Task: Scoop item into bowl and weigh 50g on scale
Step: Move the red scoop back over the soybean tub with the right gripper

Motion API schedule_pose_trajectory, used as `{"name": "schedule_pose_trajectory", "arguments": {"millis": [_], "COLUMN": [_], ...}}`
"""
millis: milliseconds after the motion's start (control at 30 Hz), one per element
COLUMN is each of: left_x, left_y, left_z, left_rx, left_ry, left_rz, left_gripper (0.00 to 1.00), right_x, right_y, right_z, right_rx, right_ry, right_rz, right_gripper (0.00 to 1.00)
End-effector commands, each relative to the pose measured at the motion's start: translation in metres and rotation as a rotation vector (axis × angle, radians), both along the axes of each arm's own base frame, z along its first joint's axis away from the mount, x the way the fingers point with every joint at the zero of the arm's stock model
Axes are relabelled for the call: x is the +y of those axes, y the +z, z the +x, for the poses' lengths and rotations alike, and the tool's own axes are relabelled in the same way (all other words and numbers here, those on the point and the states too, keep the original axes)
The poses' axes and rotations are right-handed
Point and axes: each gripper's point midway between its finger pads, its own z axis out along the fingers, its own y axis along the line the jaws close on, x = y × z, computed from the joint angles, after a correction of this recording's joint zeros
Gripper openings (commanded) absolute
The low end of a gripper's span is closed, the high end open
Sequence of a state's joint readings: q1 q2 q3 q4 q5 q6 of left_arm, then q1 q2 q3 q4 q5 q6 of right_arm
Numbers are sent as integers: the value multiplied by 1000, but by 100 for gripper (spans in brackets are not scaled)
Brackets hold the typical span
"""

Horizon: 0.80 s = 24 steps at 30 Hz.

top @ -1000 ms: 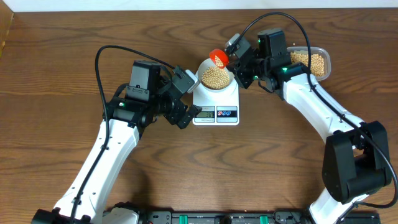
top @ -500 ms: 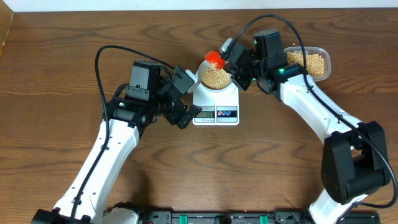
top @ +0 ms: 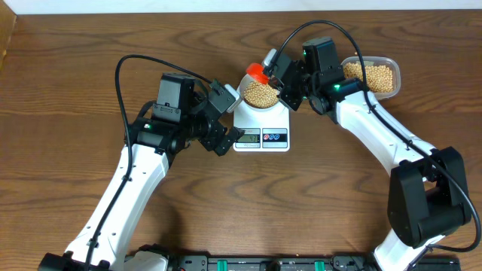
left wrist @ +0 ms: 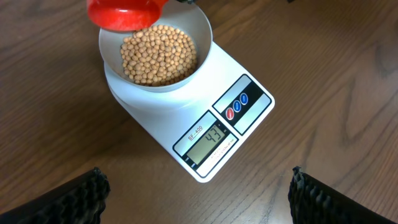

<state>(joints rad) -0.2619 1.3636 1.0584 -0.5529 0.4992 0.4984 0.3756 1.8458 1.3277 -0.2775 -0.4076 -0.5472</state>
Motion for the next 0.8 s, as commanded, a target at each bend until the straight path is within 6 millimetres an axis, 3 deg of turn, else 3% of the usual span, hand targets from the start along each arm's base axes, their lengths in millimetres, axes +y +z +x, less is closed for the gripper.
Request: {"name": "schedule_pose_trajectory", "arguments": {"millis": [0, 200, 467, 600, 633, 767], "left_x": [-1, -1, -1, -1, -1, -1], "left_y": [-3, -3, -3, -3, -3, -3], "left_z": [-2, -2, -2, -2, -2, -2], "left_rx": [3, 3, 3, 3, 3, 3], "left_ry": [-11, -11, -11, -11, -11, -11], "left_rz": [2, 2, 2, 2, 2, 2], "left_gripper": [95, 95, 95, 95, 95, 95], "right_x": [10, 12, 1, -38, -66, -128], "right_y": [1, 18, 80, 97, 97, 92], "right_z": [-7, -2, -4, 18, 31, 46], "right_rx": [29, 51, -38, -106, -123, -120], "right_ry": [32, -37, -97, -329, -491, -849], "right_rz": [49, 126, 197, 155, 124, 105], "right_gripper": [1, 1, 1, 1, 1, 1]}}
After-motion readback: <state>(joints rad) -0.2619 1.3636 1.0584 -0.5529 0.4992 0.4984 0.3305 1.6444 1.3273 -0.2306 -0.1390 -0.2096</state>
